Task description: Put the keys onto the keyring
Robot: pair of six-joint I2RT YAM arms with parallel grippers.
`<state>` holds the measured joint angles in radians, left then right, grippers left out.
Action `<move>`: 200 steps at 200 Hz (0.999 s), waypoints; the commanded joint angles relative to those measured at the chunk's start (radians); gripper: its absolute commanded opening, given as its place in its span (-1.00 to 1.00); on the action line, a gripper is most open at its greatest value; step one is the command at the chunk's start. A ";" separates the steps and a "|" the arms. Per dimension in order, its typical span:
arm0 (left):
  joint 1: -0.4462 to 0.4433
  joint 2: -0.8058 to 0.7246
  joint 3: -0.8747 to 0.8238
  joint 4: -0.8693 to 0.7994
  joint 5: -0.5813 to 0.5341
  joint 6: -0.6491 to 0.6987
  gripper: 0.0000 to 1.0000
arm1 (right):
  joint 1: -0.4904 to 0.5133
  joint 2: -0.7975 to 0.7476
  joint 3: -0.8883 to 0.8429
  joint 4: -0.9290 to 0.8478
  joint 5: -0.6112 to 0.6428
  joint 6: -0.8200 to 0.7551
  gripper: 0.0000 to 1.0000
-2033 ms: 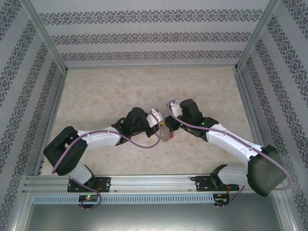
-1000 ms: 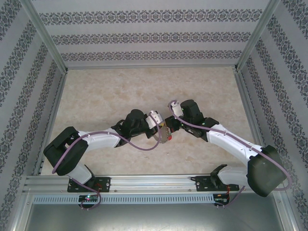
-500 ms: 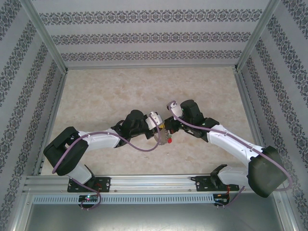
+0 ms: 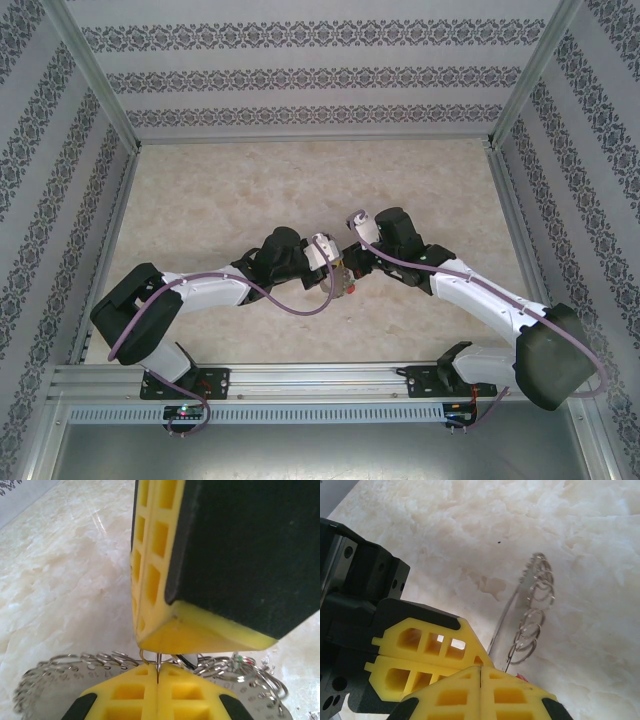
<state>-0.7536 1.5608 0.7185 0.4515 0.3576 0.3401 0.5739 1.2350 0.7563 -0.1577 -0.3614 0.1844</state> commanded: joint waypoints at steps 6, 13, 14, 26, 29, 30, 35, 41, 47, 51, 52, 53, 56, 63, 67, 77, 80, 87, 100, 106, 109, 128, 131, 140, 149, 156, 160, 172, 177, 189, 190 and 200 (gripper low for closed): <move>-0.009 -0.002 0.008 -0.074 0.000 0.032 -1.00 | -0.004 -0.011 0.017 0.012 0.058 0.004 -1.00; -0.009 -0.006 0.004 -0.073 -0.003 0.034 -1.00 | -0.010 -0.009 0.015 0.005 0.078 0.012 -1.00; -0.009 -0.006 0.003 -0.073 -0.003 0.034 -1.00 | -0.010 -0.009 0.015 0.004 0.082 0.013 -1.00; -0.009 -0.012 -0.004 -0.067 -0.004 0.036 -1.00 | -0.020 -0.001 0.009 -0.013 0.129 0.023 -1.00; -0.009 -0.014 -0.005 -0.063 -0.005 0.037 -1.00 | -0.021 0.003 0.007 -0.018 0.145 0.024 -1.00; -0.009 -0.013 -0.005 -0.063 -0.005 0.037 -1.00 | -0.022 0.004 0.006 -0.021 0.150 0.024 -1.00; -0.010 -0.016 -0.008 -0.059 -0.002 0.035 -1.00 | -0.027 0.014 -0.001 -0.027 0.169 0.028 -1.00; -0.009 -0.017 -0.010 -0.056 0.001 0.035 -1.00 | -0.036 0.026 -0.006 -0.032 0.176 0.039 -1.00; -0.009 -0.018 -0.014 -0.045 0.003 0.031 -1.00 | -0.044 0.035 -0.012 -0.030 0.170 0.050 -1.00; -0.009 -0.019 -0.017 -0.037 0.005 0.029 -1.00 | -0.046 0.039 -0.017 -0.025 0.162 0.056 -1.00; -0.009 -0.019 -0.017 -0.034 0.006 0.029 -1.00 | -0.046 0.040 -0.018 -0.023 0.161 0.056 -1.00; -0.009 -0.020 -0.018 -0.031 0.006 0.029 -1.00 | -0.047 0.041 -0.018 -0.021 0.159 0.057 -1.00; -0.009 -0.020 -0.022 -0.024 0.008 0.027 -1.00 | -0.046 0.043 -0.021 -0.016 0.156 0.059 -1.00; -0.009 -0.021 -0.024 -0.013 0.010 0.025 -1.00 | -0.045 0.044 -0.028 -0.003 0.150 0.065 -1.00; -0.009 -0.022 -0.026 -0.008 0.010 0.023 -1.00 | -0.045 0.045 -0.030 0.003 0.146 0.068 -1.00; -0.009 -0.022 -0.028 0.002 0.011 0.019 -1.00 | -0.045 0.043 -0.035 0.014 0.138 0.073 -1.00; -0.009 -0.021 -0.030 0.006 0.011 0.020 -1.00 | -0.045 0.043 -0.035 0.017 0.136 0.073 -1.00; -0.009 -0.020 -0.032 0.013 0.011 0.018 -1.00 | -0.047 0.044 -0.035 0.019 0.132 0.073 -1.00; -0.009 -0.018 -0.035 0.024 0.009 0.012 -1.00 | -0.049 0.046 -0.031 0.014 0.117 0.071 -1.00; -0.009 -0.016 -0.034 0.021 0.008 0.013 -1.00 | -0.051 0.044 -0.029 0.017 0.104 0.067 -1.00; -0.009 -0.013 -0.036 0.020 0.006 0.013 -1.00 | -0.051 0.042 -0.029 0.018 0.099 0.069 -1.00; -0.009 -0.007 -0.029 0.004 0.005 0.013 -1.00 | -0.049 0.020 -0.034 0.039 0.073 0.076 -1.00; -0.009 -0.004 -0.028 -0.001 0.005 0.013 -1.00 | -0.049 0.016 -0.034 0.042 0.068 0.075 -1.00; -0.009 0.001 -0.023 -0.011 0.005 0.008 -0.97 | -0.049 0.010 -0.035 0.045 0.060 0.071 -1.00; -0.009 0.008 -0.020 -0.011 0.008 0.004 -0.75 | -0.050 0.006 -0.031 0.040 0.057 0.070 -1.00; -0.009 0.012 -0.015 -0.014 0.013 -0.001 -0.70 | -0.049 0.004 -0.031 0.038 0.049 0.066 -1.00; -0.009 0.015 -0.012 -0.014 0.020 -0.002 -0.68 | -0.049 0.004 -0.031 0.037 0.044 0.064 -1.00; -0.009 0.023 -0.002 -0.014 0.024 0.002 -0.57 | -0.046 0.001 -0.033 0.038 0.035 0.060 -1.00; -0.009 0.028 0.007 -0.019 0.025 0.005 -0.55 | -0.044 -0.001 -0.032 0.038 0.034 0.058 -1.00; -0.006 0.047 0.037 -0.049 0.042 0.022 -0.54 | -0.042 -0.003 -0.031 0.039 0.025 0.054 -1.00; -0.006 0.049 0.039 -0.052 0.044 0.024 -0.53 | -0.042 -0.004 -0.030 0.039 0.025 0.054 -1.00; -0.005 0.063 0.059 -0.073 0.058 0.033 -0.52 | -0.037 -0.006 -0.026 0.038 0.017 0.046 -1.00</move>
<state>-0.7536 1.5822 0.7155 0.4419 0.3698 0.3492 0.5278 1.2568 0.7258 -0.1604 -0.3046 0.2401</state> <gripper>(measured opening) 0.232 0.058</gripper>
